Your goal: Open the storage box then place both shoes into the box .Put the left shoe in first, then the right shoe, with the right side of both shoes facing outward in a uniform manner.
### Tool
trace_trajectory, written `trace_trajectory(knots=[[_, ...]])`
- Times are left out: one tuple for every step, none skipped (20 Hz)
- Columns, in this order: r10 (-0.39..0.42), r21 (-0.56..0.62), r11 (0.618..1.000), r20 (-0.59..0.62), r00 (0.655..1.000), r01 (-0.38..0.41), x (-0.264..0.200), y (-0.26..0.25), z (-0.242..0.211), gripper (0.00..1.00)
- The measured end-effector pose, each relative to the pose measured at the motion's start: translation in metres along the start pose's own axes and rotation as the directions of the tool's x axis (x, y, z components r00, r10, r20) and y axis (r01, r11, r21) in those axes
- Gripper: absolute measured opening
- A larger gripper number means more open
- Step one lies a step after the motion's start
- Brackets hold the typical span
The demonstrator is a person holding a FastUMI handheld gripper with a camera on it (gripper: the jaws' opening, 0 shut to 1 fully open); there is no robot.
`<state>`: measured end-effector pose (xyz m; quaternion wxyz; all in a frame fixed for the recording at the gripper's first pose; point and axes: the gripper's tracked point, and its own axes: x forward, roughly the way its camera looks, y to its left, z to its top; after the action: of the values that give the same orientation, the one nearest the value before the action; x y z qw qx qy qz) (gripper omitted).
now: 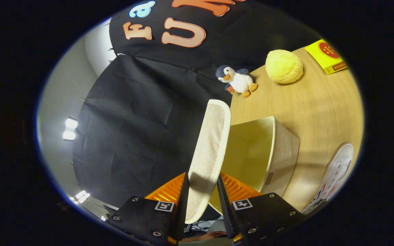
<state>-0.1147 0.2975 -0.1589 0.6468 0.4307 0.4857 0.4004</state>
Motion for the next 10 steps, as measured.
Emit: trace_trajectory(knots=[[0.003,-0.003,1.000,0.019,1.000,-0.002,0.002,0.007,0.005,0.44],[0.007,-0.003,1.000,0.031,0.999,-0.007,0.004,0.014,0.008,0.38],[0.010,-0.003,1.000,0.041,0.999,-0.010,0.006,0.020,0.012,0.34],[0.010,-0.006,1.000,0.052,0.999,-0.010,0.009,0.026,0.015,0.29],[0.005,-0.005,1.000,0.065,0.998,-0.005,0.012,0.030,0.019,0.26],[0.007,0.002,1.000,0.075,0.997,-0.007,0.012,0.034,0.020,0.22],[0.010,0.011,1.000,0.080,0.997,-0.011,0.016,0.040,0.022,0.20],[0.010,0.019,1.000,0.079,0.997,-0.012,0.021,0.045,0.022,0.17],[0.015,0.021,1.000,0.076,0.997,-0.017,0.027,0.051,0.023,0.16],[0.015,0.026,1.000,0.071,0.997,-0.017,0.033,0.057,0.023,0.14]])
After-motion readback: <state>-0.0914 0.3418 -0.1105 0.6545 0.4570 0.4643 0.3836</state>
